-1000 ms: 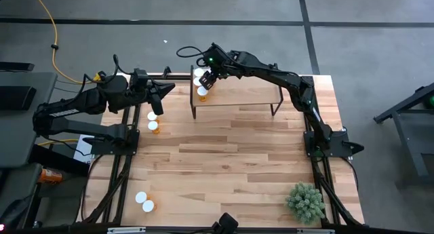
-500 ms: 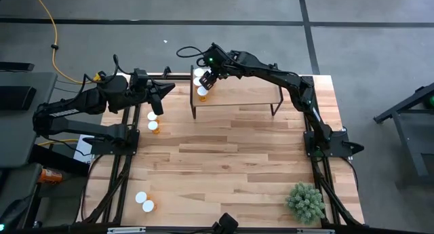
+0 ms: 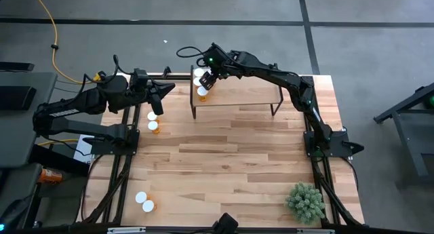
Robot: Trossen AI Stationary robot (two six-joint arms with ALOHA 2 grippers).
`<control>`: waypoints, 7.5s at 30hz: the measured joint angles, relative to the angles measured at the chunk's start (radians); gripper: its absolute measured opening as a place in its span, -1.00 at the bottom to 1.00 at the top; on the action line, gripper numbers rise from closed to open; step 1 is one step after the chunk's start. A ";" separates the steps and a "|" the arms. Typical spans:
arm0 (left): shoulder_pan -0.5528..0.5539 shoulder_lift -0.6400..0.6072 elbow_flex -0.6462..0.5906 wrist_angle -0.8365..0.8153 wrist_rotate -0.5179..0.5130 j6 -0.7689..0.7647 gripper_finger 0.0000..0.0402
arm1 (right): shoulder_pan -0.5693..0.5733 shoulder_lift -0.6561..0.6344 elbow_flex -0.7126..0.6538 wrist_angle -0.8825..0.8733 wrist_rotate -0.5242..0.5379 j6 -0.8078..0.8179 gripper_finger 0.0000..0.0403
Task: Pick and place medicine bottles onto shelf by color
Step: Put the orange pill bottle on the shelf, then put the orange pill bottle on the shelf aligned with the other orange pill bottle
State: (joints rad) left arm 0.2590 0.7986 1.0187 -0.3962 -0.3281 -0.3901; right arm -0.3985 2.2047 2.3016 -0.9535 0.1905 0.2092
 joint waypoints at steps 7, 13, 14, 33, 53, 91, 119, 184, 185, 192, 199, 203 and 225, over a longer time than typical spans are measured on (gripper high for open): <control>0.000 0.000 0.000 0.000 0.000 0.000 -1.00 | 0.000 0.000 0.000 0.000 0.000 0.000 0.50; 0.000 0.000 0.000 0.000 0.000 0.000 -1.00 | 0.000 0.000 0.000 0.006 0.000 -0.021 0.57; 0.000 0.000 0.000 0.000 0.000 0.000 -1.00 | 0.000 0.000 0.000 0.015 0.000 -0.033 0.57; 0.000 0.000 0.000 -0.024 0.003 0.027 -1.00 | 0.008 -0.163 0.000 -0.195 -0.093 -0.168 0.57; -0.197 -0.052 -0.356 0.547 0.030 0.124 -1.00 | 0.390 -1.083 -1.267 0.831 -0.087 0.323 0.57; -0.240 -0.042 -0.327 0.393 0.294 0.028 0.16 | 0.445 -1.191 -1.447 0.934 -0.214 0.174 -0.90; -1.058 0.390 0.022 -0.693 0.424 0.047 0.64 | 0.444 -1.191 -1.447 0.871 -0.180 0.193 -1.00; -1.047 0.488 -0.083 -0.635 0.331 -0.066 0.09 | 0.443 -1.191 -1.446 0.776 -0.180 0.192 -1.00; -1.015 0.459 -0.071 -0.652 0.314 -0.057 0.08 | 0.443 -1.191 -1.446 0.770 -0.180 0.192 -1.00; -0.708 0.355 0.131 -0.710 0.178 0.131 0.01 | 0.442 -1.191 -1.446 0.760 -0.180 0.197 -1.00; -0.389 0.489 0.434 -0.703 0.073 0.436 0.02 | 0.443 -1.189 -1.446 0.880 -0.183 0.187 -1.00; -0.235 0.617 0.611 -0.671 0.025 0.575 0.02 | 0.439 -1.179 -1.445 0.952 -0.141 0.160 -1.00; 0.036 0.867 0.835 -0.584 0.161 0.626 0.02 | 0.256 -0.845 -1.445 1.450 0.095 0.315 -1.00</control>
State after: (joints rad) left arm 0.2945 1.6653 1.8542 -0.9802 -0.1670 0.2364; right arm -0.1427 1.3600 0.8566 0.4967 0.2857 0.5241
